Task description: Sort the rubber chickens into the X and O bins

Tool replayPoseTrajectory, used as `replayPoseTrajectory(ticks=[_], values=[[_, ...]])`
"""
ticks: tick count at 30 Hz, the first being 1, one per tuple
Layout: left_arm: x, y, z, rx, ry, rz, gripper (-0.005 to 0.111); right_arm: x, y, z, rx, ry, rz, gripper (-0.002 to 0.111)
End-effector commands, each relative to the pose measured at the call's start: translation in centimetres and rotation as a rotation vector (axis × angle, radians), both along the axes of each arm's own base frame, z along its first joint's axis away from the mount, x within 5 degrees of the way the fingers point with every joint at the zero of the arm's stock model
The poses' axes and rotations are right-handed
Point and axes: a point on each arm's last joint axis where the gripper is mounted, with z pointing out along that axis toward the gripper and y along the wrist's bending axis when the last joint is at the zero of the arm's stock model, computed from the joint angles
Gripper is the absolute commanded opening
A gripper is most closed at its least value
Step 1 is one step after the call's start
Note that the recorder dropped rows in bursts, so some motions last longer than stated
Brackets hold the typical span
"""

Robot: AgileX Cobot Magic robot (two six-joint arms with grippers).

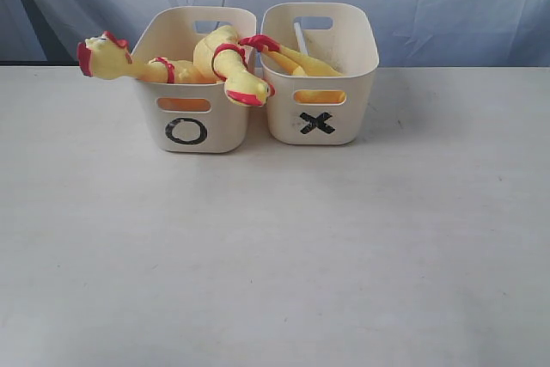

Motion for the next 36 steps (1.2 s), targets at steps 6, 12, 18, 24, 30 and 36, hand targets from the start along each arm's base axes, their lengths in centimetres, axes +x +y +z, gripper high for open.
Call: replayPoseTrajectory(ticks=[6,12,18,24,30,36], values=[[0.00,-0.02,-0.02,-0.016,-0.014,0.000,0.000,0.01,-0.02,-0.09,0.146,0.023,-0.035,-0.001],[0.00,-0.02,-0.02,-0.016,-0.014,0.000,0.000,0.01,-0.02,-0.09,0.376,0.069,-0.082,-0.001],[0.00,-0.02,-0.02,-0.016,-0.014,0.000,0.000,0.01,-0.02,-0.09,0.376,0.069,-0.082,-0.001],[0.00,-0.02,-0.02,-0.016,-0.014,0.000,0.000,-0.04,0.02,-0.27,0.372,0.090,-0.081,-0.001],[0.00,-0.10,-0.02,-0.169,-0.016,0.011,0.000,0.08,-0.09,0.20,0.406,0.041,-0.089,-0.001],[0.00,-0.10,-0.02,-0.169,-0.016,0.011,0.000,0.04,-0.18,-0.08,0.369,0.063,-0.098,-0.001]])
